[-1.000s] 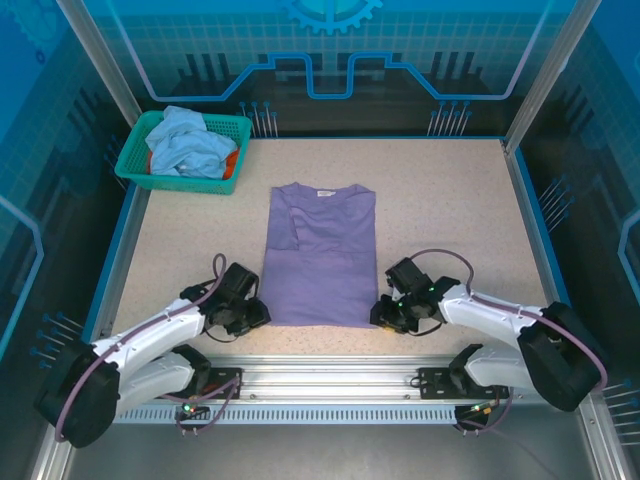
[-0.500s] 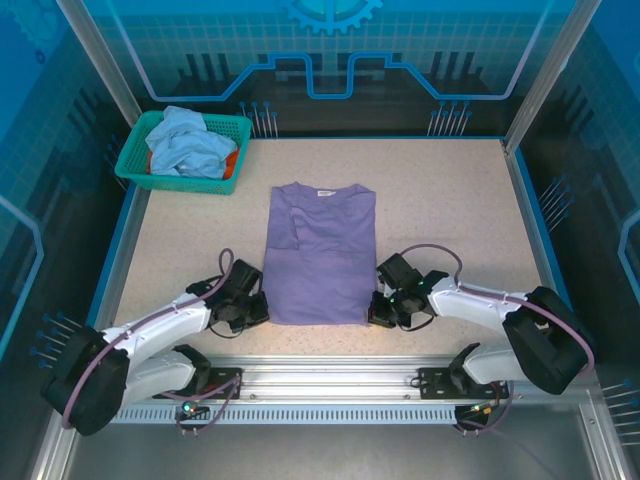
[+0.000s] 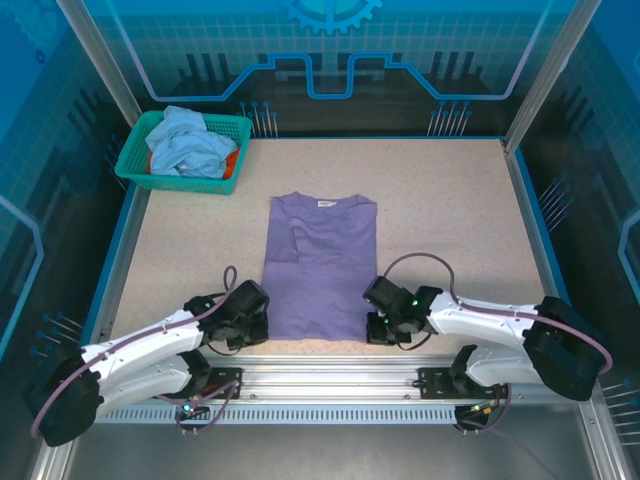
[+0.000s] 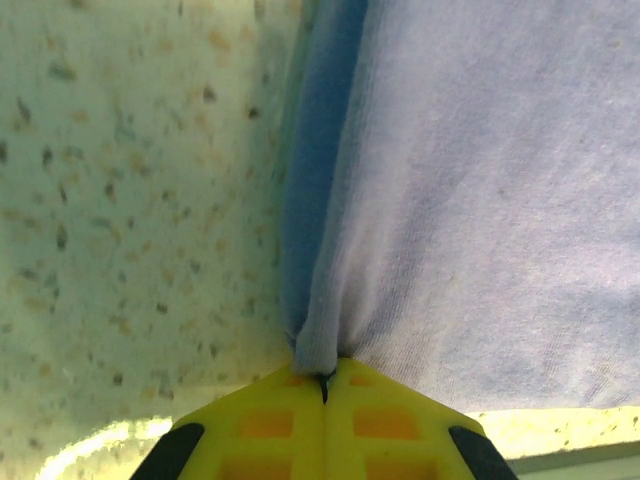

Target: Fold and stack the t-shirts

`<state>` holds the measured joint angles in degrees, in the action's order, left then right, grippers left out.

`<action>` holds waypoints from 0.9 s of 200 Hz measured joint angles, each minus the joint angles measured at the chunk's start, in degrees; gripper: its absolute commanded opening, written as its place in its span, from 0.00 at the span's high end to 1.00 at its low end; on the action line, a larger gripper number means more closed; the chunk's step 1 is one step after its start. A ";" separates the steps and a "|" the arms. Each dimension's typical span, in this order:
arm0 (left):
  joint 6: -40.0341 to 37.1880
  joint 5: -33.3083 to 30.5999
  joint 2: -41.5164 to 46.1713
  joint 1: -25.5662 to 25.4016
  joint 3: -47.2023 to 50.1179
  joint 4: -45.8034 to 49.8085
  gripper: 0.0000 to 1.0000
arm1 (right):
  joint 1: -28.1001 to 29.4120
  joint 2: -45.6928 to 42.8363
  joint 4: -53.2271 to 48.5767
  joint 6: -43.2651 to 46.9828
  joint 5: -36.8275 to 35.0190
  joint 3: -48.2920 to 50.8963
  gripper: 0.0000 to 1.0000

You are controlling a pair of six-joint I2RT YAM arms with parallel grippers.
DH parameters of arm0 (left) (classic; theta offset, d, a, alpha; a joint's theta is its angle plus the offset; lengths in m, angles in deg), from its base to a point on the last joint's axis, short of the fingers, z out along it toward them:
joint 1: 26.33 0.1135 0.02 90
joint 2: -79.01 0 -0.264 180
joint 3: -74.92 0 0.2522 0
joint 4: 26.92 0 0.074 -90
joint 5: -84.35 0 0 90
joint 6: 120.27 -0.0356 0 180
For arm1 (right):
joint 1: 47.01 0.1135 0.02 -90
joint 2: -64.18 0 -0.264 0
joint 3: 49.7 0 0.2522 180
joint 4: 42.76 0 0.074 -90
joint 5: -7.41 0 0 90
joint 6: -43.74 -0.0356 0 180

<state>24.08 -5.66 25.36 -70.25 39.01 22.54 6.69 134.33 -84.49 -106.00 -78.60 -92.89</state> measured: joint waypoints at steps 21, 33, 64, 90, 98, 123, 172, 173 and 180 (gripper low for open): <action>1.77 0.00 2.69 -1.36 0.26 2.34 1.00 | 1.49 -3.56 -2.05 -2.25 -1.07 1.68 1.00; 2.80 0.02 5.11 -1.68 0.28 3.96 1.00 | 1.66 -5.86 -3.74 -3.28 -1.77 2.36 1.00; 4.35 0.02 11.13 -1.79 -0.17 7.21 1.00 | 1.60 -11.82 -7.87 -3.89 -3.17 1.70 1.00; 4.79 0.02 11.52 -1.79 -3.26 9.27 1.00 | -0.33 -14.43 -11.89 -2.91 -3.72 -2.03 1.00; 4.90 0.00 11.47 -1.77 -4.59 9.64 1.00 | -1.49 -14.93 -13.09 -2.32 -3.85 -3.52 1.00; 4.52 0.15 10.45 -0.24 -9.79 9.84 1.00 | -6.34 -16.11 -15.21 -0.13 -3.56 -8.15 1.00; -0.55 3.50 0.79 9.86 -22.47 6.78 1.00 | -16.13 -12.09 -17.14 6.23 -0.31 -16.70 1.00; -0.55 3.50 0.79 9.86 -22.47 6.78 1.00 | -16.35 -11.87 -17.16 6.47 -0.31 -17.00 1.00; -1.46 4.07 -0.85 11.39 -23.93 6.36 1.00 | -17.49 -10.73 -17.22 7.43 0.20 -18.16 1.00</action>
<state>22.61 -1.59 24.51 -58.86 15.08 28.90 -10.80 123.60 -101.71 -98.57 -78.40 -111.05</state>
